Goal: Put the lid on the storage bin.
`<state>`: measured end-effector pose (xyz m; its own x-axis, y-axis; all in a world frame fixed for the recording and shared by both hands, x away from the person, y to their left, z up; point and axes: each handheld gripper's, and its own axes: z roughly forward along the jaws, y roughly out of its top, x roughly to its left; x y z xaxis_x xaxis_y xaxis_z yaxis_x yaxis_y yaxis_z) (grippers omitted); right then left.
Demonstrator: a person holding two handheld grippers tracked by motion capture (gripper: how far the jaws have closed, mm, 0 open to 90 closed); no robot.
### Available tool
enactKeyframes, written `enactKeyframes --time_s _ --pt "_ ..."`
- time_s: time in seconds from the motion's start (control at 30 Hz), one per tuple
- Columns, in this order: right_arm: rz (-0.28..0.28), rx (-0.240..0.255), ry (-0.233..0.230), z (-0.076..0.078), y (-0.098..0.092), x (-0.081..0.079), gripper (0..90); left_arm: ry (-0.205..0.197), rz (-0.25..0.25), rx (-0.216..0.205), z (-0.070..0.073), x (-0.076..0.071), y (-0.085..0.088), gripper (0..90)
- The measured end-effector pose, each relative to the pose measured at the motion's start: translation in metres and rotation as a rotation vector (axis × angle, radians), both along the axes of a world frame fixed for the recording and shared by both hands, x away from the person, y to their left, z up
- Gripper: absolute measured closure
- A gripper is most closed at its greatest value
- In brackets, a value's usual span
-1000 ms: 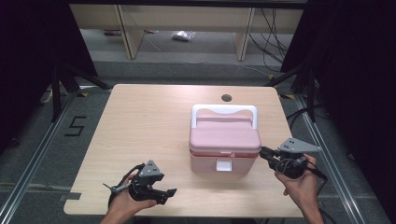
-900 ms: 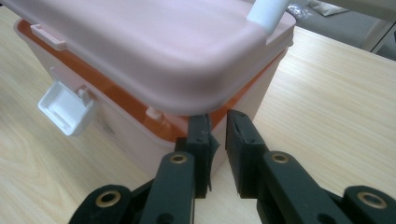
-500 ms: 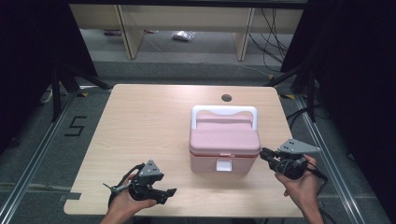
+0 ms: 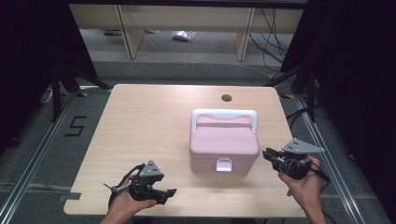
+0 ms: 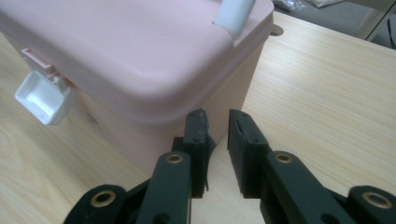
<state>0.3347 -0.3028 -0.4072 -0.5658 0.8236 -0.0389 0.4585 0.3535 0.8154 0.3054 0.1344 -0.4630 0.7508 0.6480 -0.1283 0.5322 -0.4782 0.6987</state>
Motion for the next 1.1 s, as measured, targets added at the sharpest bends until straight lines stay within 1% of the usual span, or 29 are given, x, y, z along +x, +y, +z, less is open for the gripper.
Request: enactKeyframes --time_s 0.07,0.1,0.13,0.17,0.2,0.23,0.27,0.3,0.33,0.37,0.4,0.43,0.47,0.5,0.53,0.57,0.63,0.7,0.73,0.77,0.8,0.83,0.9,0.93,0.97,1.0,1.03,1.07,1.1 --pt "-0.018 0.016 0.035 -0.002 0.001 -0.002 72.0 0.004 -0.005 -0.003 0.0 -0.001 0.0 28.2" --pt "-0.011 -0.009 0.021 -0.002 0.0 -0.001 68.6 -0.002 -0.004 -0.003 -0.001 -0.002 0.0 28.3" --pt "-0.008 -0.009 0.023 -0.003 0.0 -0.001 66.3 0.002 0.002 -0.004 -0.001 -0.002 0.0 28.3" --pt "-0.022 0.009 0.041 -0.004 0.002 -0.004 63.4 -0.001 -0.001 -0.003 -0.002 -0.002 0.0 28.3" --pt "-0.021 -0.008 0.043 -0.004 0.002 -0.004 60.7 -0.007 -0.007 0.003 -0.002 -0.002 0.0 28.3" --pt "-0.02 -0.02 0.031 -0.004 0.002 -0.004 57.5 -0.002 0.003 -0.005 -0.003 -0.003 0.0 28.3" --pt "-0.037 -0.016 0.032 -0.005 0.003 -0.006 55.7 -0.004 0.003 -0.005 -0.003 -0.003 0.0 28.2" --pt "-0.024 -0.03 0.027 -0.006 0.002 -0.005 53.0 -0.006 0.008 -0.013 -0.003 -0.004 -0.001 28.1" --pt "-0.024 -0.043 0.022 -0.005 0.001 -0.006 50.5 -0.008 0.002 -0.007 -0.003 -0.004 0.0 28.1" --pt "-0.018 -0.037 0.039 -0.006 0.003 -0.007 48.7 -0.01 0.013 -0.026 -0.003 -0.004 -0.001 28.0" --pt "-0.01 -0.039 0.046 -0.007 0.004 -0.008 46.6 -0.015 0.01 -0.026 -0.003 -0.004 -0.001 27.8" --pt "-0.024 -0.035 0.06 -0.007 0.005 -0.011 44.5 -0.025 0.006 -0.022 -0.003 -0.004 0.0 27.6" --pt "-0.011 -0.059 0.027 -0.008 0.004 -0.01 42.7 -0.027 0.008 -0.039 -0.003 -0.005 -0.001 27.0" --pt "-0.017 -0.044 0.043 -0.009 0.006 -0.012 41.7 -0.029 0.005 -0.044 -0.002 -0.005 0.0 26.5" --pt "0.004 -0.045 0.034 -0.01 0.005 -0.012 40.6 -0.031 -0.006 -0.04 -0.002 -0.005 0.0 26.4" --pt "-0.006 -0.011 0.059 -0.011 0.006 -0.014 40.1 -0.034 -0.005 -0.041 -0.002 -0.006 0.0 26.2" --pt "-0.001 -0.001 0.068 -0.015 0.007 -0.017 39.6 -0.038 -0.002 -0.039 -0.003 -0.006 0.0 25.6" --pt "0.011 0.004 0.072 -0.018 0.006 -0.02 38.4 -0.03 0.0 -0.045 -0.003 -0.007 0.0 24.9" --pt "0.015 0.005 0.071 -0.02 0.006 -0.02 37.8 -0.029 0.012 -0.059 -0.004 -0.007 0.0 24.5" --pt "0.019 0.005 0.071 -0.022 0.006 -0.022 37.2 -0.031 -0.001 -0.037 -0.003 -0.006 0.001 24.0" --pt "0.022 -0.001 0.067 -0.024 0.006 -0.023 36.6 -0.03 0.002 -0.037 -0.003 -0.006 0.002 23.4" --pt "0.022 0.014 0.079 -0.026 0.007 -0.024 36.5 -0.033 0.002 -0.038 -0.003 -0.006 0.002 23.1" --pt "0.035 0.03 0.071 -0.029 0.007 -0.025 35.5 -0.039 -0.003 -0.041 -0.004 -0.006 0.003 22.4" --pt "0.044 0.005 0.061 -0.03 0.005 -0.026 34.6 -0.039 -0.001 -0.042 -0.004 -0.007 0.003 21.9" --pt "0.041 0.016 0.087 -0.031 0.006 -0.028 33.5 -0.039 0.002 -0.045 -0.004 -0.007 0.003 21.7" --pt "0.042 0.022 0.081 -0.033 0.007 -0.029 33.1 -0.036 0.006 -0.049 -0.004 -0.008 0.003 21.5" --pt "0.061 0.006 0.064 -0.034 0.005 -0.029 32.8 -0.037 0.005 -0.045 -0.004 -0.008 0.004 21.2" --pt "0.06 0.016 0.078 -0.035 0.006 -0.031 32.2 -0.042 0.004 -0.044 -0.004 -0.008 0.004 21.1" --pt "0.041 0.038 0.11 -0.036 0.008 -0.034 31.3 -0.038 0.004 -0.05 -0.005 -0.008 0.004 21.0"
